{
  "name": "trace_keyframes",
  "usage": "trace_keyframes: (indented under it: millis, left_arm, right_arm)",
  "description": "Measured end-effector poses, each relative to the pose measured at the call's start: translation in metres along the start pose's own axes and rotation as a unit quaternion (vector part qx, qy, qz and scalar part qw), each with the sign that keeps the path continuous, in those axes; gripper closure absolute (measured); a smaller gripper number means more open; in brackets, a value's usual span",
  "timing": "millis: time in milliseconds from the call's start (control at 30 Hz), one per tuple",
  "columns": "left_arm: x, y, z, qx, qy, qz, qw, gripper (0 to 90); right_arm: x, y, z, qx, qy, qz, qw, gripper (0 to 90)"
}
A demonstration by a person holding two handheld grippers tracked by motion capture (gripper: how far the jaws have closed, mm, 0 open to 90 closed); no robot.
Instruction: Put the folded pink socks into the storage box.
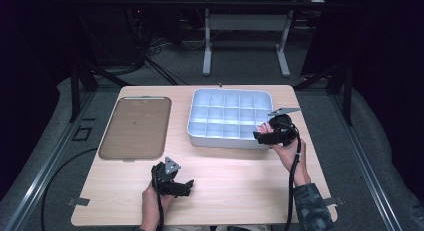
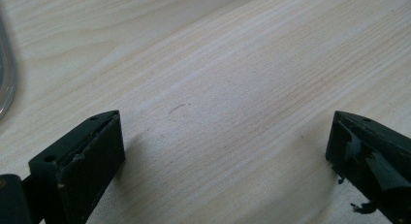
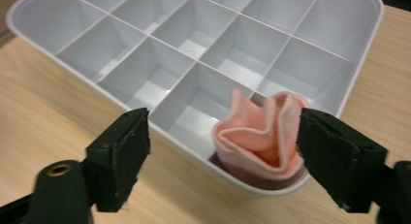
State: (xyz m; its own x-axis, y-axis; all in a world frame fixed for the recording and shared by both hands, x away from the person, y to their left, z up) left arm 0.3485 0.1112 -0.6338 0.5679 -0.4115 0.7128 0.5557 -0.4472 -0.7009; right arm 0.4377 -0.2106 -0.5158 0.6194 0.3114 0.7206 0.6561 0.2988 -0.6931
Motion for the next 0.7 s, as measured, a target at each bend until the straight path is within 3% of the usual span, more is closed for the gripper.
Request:
trace_keyframes:
  millis: [167, 300, 700]
  left_arm:
    - [0.000, 0.000, 0.000, 0.000, -0.001, 0.000, 1.0000, 0.2]
    - [0.000, 0.000, 0.000, 0.000, -0.001, 0.000, 1.0000, 0.2]
    - [0.000, 0.000, 0.000, 0.000, 0.000, 0.000, 1.0000, 0.2]
  right_arm:
    - [-0.003, -0.012, 0.019, 0.016, -0.025, -0.020, 0.9994, 12.9]
    - [-0.009, -0.015, 0.030, 0.023, -0.039, -0.021, 0.9988, 9.9]
    - [-0.046, -0.002, 0.057, 0.049, -0.060, -0.008, 0.9970, 2.2]
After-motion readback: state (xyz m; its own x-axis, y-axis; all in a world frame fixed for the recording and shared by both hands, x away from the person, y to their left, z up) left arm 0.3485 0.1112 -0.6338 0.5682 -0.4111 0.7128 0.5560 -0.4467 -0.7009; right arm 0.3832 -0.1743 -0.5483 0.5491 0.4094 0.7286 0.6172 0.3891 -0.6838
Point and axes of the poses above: each handheld gripper's, and its own axes: y roughly forward along the jaws, x roughly out of its top, z roughly to its left, the point moved 6 cm from there along y, roughly forward along the jaws, and after that the axes turned 3 degrees about -x, right-handed, at the moved point
